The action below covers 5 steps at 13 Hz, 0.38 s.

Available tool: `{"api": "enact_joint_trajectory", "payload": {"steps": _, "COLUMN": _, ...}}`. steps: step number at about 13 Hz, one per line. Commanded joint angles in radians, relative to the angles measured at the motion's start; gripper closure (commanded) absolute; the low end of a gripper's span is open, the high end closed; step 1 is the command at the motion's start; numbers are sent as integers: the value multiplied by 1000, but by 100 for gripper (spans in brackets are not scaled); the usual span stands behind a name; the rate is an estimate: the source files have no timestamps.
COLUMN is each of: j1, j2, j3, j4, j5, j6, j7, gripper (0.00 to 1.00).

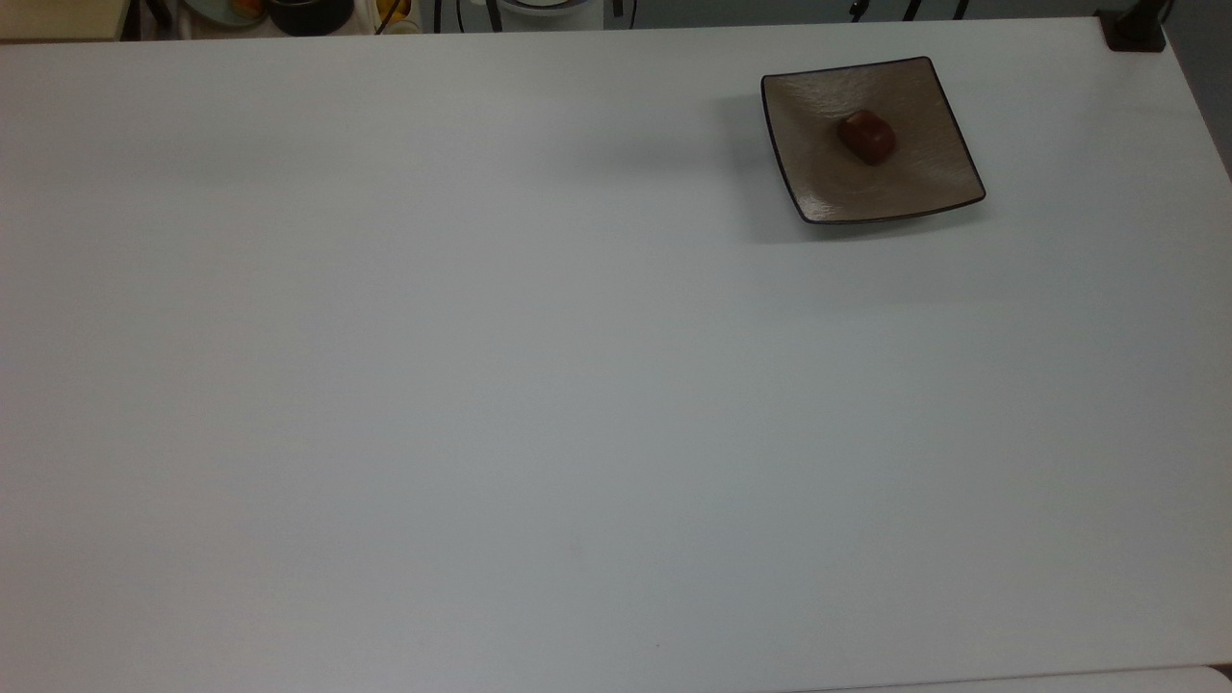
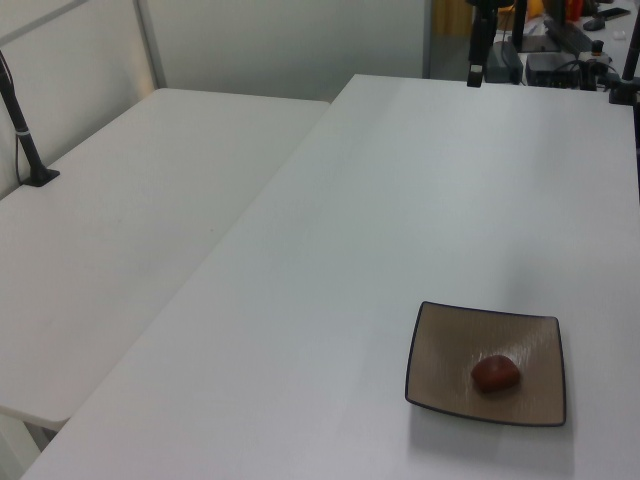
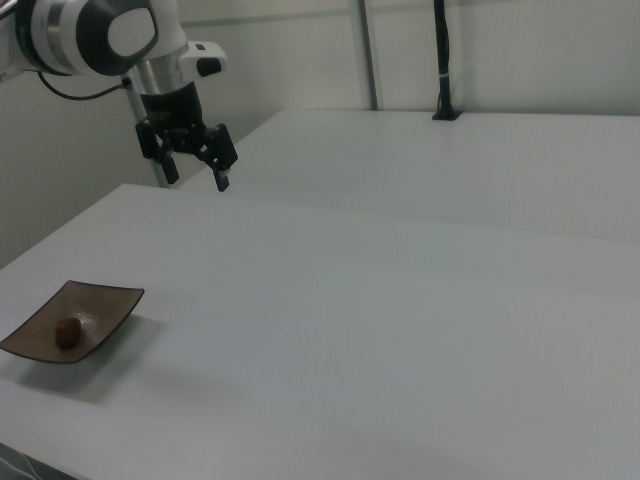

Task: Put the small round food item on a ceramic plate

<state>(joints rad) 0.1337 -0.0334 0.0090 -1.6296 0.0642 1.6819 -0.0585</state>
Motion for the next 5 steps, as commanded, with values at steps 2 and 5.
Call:
{"api": "enact_joint_trajectory", "payload": {"steps": 2, "j1": 30, "j2": -14, "j3": -24, "j4": -30, "j5": 14, "j6": 56, "j7": -27, "gripper": 0}}
{"api": "enact_joint_trajectory", "payload": {"steps": 5, "j1": 24, "j2": -23, "j3": -24, "j4": -29, "j5": 14, "j6": 45, "j7": -27, "gripper": 0}}
